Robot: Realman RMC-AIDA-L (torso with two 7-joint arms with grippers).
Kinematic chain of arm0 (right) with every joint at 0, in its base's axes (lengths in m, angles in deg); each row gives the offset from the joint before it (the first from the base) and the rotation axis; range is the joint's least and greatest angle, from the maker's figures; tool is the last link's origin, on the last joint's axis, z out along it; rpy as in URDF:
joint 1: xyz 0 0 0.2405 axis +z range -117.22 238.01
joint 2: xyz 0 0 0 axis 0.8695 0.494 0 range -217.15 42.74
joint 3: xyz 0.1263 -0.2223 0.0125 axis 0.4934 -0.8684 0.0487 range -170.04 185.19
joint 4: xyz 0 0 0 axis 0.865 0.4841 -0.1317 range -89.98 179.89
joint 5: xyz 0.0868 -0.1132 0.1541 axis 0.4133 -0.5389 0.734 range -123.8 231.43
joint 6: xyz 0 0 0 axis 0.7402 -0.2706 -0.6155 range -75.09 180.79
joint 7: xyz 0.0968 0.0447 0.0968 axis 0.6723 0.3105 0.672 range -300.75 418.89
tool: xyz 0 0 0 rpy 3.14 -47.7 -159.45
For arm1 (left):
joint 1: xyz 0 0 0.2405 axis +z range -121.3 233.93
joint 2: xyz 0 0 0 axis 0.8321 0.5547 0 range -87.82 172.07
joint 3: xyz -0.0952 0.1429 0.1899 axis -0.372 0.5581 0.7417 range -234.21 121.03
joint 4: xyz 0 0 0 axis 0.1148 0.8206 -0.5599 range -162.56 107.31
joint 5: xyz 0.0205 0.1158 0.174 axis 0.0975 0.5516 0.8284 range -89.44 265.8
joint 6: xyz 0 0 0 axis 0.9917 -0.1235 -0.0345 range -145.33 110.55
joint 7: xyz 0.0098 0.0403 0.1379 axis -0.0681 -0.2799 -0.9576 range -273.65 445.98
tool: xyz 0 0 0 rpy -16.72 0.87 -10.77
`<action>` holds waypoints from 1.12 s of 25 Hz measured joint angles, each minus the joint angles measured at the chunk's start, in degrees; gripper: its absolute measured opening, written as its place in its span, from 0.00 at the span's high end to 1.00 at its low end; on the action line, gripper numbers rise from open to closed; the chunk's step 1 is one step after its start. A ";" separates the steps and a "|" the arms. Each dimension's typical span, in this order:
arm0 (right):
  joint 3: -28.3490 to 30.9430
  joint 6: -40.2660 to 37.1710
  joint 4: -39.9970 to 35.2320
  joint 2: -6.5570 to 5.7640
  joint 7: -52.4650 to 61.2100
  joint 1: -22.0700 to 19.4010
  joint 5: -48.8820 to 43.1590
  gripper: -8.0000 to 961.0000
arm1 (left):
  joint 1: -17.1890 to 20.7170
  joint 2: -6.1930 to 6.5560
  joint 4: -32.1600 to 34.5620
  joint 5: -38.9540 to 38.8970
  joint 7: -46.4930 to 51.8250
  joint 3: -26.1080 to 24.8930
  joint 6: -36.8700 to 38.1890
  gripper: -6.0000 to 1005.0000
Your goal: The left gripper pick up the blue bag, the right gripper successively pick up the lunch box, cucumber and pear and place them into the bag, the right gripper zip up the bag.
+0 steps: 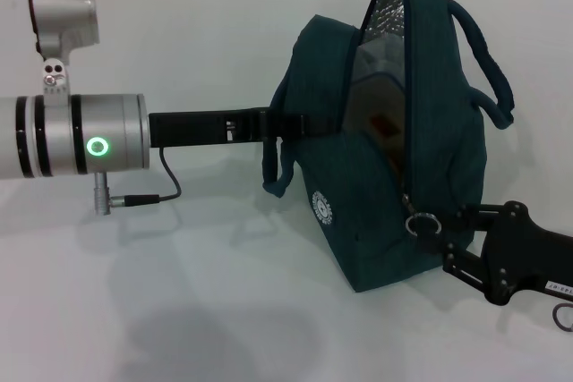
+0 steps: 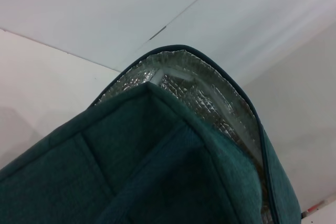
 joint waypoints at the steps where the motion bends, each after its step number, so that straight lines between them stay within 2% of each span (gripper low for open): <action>1: -0.05 0.00 0.01 0.00 -0.06 -0.01 -0.02 0.74 | 0.00 -0.02 0.00 0.00 0.00 0.05 0.00 0.94; 9: -0.22 -0.05 0.01 0.06 -0.68 -0.10 -0.08 0.75 | 0.10 -0.08 -0.06 0.00 0.00 0.12 0.00 0.94; 19: 0.11 0.57 0.10 0.18 -0.94 0.24 0.22 0.92 | 0.58 -0.16 0.00 -0.01 0.00 0.12 0.00 0.94; 25: 0.14 -0.04 -0.28 0.17 -1.36 0.04 0.28 0.98 | 1.17 -0.11 0.00 -0.01 -1.60 -0.04 0.07 0.94; 28: 0.32 -0.79 -0.37 0.09 -1.89 -0.26 0.35 0.98 | 1.42 -0.04 0.04 -0.01 -3.08 -0.31 0.14 0.94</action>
